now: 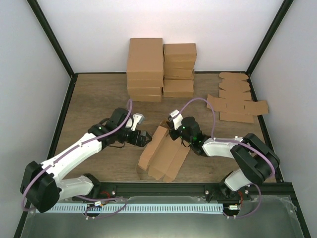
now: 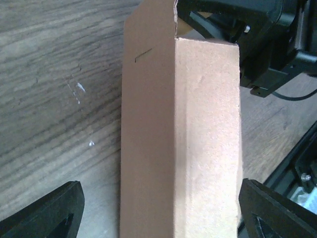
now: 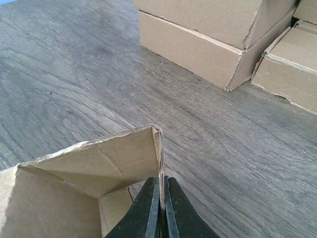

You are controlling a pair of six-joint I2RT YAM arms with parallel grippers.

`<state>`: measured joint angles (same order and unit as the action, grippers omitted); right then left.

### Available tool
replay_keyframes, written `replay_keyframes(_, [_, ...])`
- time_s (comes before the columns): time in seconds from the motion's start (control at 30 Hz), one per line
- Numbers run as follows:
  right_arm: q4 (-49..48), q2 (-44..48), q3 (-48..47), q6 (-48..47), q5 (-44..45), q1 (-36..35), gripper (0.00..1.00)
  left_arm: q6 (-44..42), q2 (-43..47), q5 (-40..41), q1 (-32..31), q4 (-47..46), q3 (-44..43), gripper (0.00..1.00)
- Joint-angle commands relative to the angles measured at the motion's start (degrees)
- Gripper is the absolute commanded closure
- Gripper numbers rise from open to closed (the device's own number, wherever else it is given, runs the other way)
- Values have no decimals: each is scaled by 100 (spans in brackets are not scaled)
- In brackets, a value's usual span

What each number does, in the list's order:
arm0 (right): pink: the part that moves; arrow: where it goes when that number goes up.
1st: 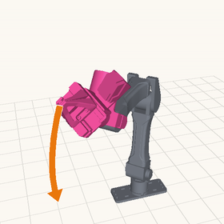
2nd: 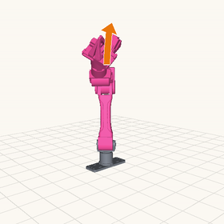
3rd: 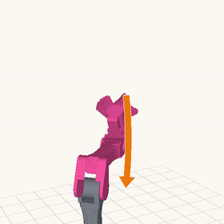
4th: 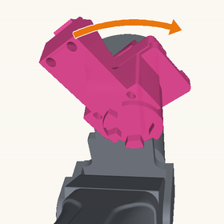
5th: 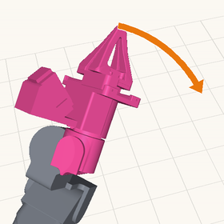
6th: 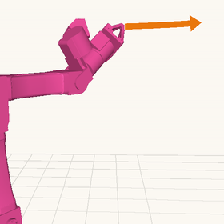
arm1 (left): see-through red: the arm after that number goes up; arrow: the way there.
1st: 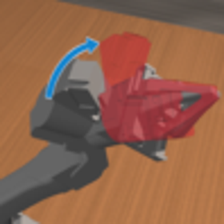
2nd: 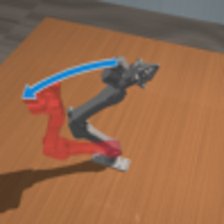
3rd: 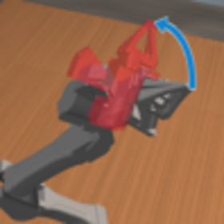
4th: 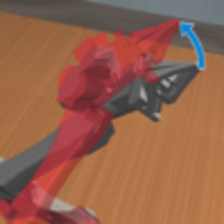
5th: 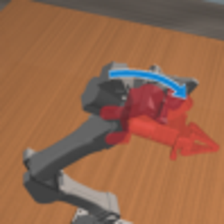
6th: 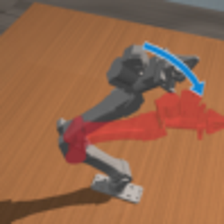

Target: Fold the paper box

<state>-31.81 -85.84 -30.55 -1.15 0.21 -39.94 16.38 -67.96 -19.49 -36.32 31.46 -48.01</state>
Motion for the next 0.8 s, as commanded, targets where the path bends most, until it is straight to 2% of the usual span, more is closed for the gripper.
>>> replay_keyframes(0.0, [-207, 36, 22, -112, 278, -31, 97, 13, 320, -113, -11, 462, -368, 6])
replay_keyframes(0.07, [-200, 28, 22, -48, 395, -28, 97, -39, 354, 130, -66, 744, -496, 4])
replay_keyframes(0.17, [-188, 31, 20, 48, 528, -21, 97, -76, 263, 486, -261, 969, -564, 18])
replay_keyframes(0.23, [-194, 29, 22, 65, 567, -20, 97, -2, 180, 638, -456, 946, -518, 21])
replay_keyframes(0.37, [-171, 24, 31, 30, 603, -22, 97, 220, 141, 664, -660, 785, -346, 20])
replay_keyframes(0.6, [-120, 42, 44, 27, 561, -26, 97, 417, 292, 134, -671, 484, -55, 19])
replay_keyframes(0.77, [-96, 36, 23, 55, 544, -24, 96, 332, 89, -222, -747, 571, -42, 18])
